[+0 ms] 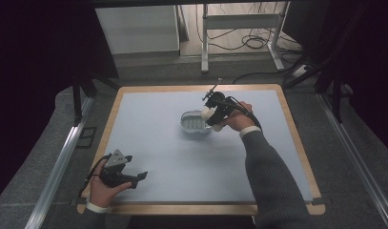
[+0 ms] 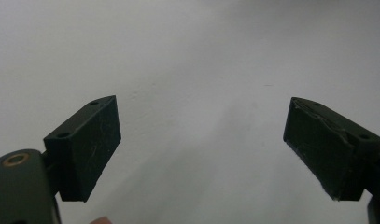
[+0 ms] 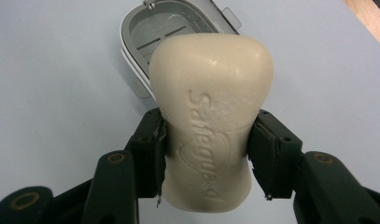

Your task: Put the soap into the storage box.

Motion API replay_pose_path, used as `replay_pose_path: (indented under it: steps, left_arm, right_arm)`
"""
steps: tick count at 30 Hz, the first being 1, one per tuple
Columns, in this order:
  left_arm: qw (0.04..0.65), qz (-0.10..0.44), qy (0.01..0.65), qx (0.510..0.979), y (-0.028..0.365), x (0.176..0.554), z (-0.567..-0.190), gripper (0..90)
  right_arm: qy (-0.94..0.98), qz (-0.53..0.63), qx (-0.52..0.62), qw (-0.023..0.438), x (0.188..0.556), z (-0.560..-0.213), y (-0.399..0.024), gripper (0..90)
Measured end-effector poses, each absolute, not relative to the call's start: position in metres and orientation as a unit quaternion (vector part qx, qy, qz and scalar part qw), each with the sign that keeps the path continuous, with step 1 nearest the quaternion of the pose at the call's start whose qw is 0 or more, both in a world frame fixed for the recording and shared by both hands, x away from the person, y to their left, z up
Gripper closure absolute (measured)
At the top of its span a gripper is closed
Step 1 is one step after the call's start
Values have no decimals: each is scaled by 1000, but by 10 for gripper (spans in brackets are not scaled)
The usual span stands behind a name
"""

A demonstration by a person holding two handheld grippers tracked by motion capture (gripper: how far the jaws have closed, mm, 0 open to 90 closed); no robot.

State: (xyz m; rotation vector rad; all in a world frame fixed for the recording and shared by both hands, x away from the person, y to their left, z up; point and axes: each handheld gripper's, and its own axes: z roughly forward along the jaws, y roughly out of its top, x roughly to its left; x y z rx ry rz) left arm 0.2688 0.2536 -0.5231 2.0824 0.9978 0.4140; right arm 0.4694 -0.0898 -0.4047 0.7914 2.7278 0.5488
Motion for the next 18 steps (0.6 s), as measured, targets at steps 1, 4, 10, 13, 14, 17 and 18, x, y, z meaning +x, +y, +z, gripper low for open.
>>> replay_pose_path:
  steps: [1,4,10,13,14,17,18]
  left_arm:
    - [390,163,394,816,255,269,-523,116]
    - [392,163,395,815,255,268,-523,116]
    - [391,163,395,816,255,268,-523,117]
    - [391,164,396,814,257,268,-523,116]
    - [392,164,397,814,257,268,-522,116]
    - [393,164,398,813,258,268,-521,116]
    - [393,164,398,812,258,268,-521,117]
  right_arm:
    - [935,189,274,123,470,-404,-89,495]
    - [935,193,271,124,472,-403,-88,495]
    - [938,187,261,127,478,-402,-81,495]
    - [940,181,258,130,481,-401,-76,495]
    - [940,181,257,130,482,-401,-75,495]
    - [941,181,254,129,484,-402,-71,495]
    - [942,181,252,130,486,-403,-70,495]
